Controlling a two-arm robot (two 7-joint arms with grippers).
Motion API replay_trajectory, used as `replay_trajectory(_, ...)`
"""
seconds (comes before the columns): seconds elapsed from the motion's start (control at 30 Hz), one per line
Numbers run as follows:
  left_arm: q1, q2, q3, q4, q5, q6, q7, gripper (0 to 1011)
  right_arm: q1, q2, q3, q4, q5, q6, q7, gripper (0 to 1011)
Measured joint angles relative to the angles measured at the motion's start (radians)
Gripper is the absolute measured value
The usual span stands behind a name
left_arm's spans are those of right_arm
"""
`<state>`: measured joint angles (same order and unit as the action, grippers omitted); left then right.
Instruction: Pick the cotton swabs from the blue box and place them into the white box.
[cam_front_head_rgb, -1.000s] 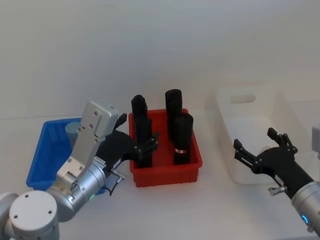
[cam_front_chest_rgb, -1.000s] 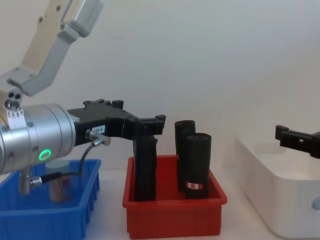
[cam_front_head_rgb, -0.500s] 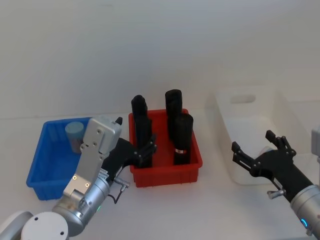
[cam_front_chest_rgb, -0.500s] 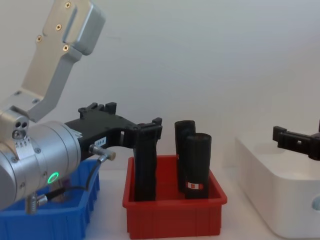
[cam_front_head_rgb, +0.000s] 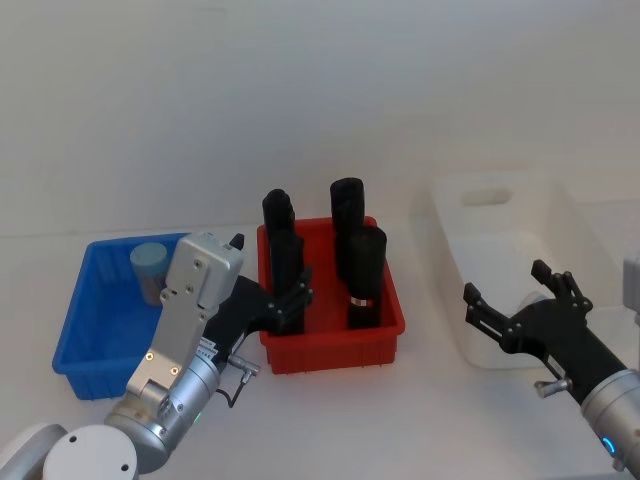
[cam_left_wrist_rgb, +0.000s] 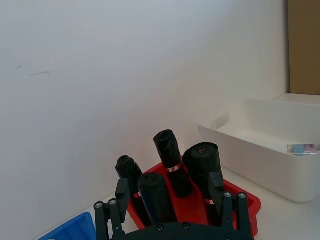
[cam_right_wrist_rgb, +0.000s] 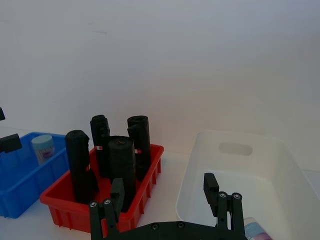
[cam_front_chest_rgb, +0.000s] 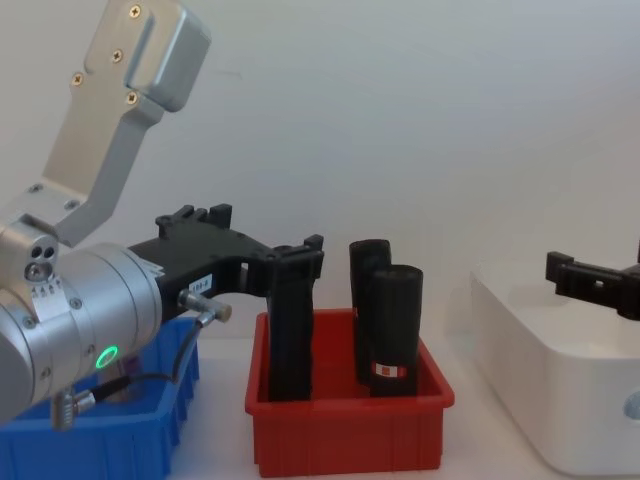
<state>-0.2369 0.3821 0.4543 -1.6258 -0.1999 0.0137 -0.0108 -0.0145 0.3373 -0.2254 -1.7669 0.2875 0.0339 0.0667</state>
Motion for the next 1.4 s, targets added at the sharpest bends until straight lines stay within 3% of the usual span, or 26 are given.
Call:
replay_trajectory(0.33, 0.000, 0.000, 0.000, 0.000, 0.000, 0.000, 0.000, 1004, 0.016, -0.008, -0.002, 0.019, -0.010, 0.009, 0.022, 1001)
replay_trajectory(0.7, 0.000, 0.000, 0.000, 0.000, -0.001, 0.000, 0.000, 1004, 0.086, -0.041, -0.012, 0.110, -0.053, 0.026, 0.072, 1001)
replay_trajectory(1.4, 0.000, 0.000, 0.000, 0.000, 0.000, 0.000, 0.000, 1004, 0.307, -0.148, -0.046, 0.413, -0.150, -0.001, 0.191, 1002)
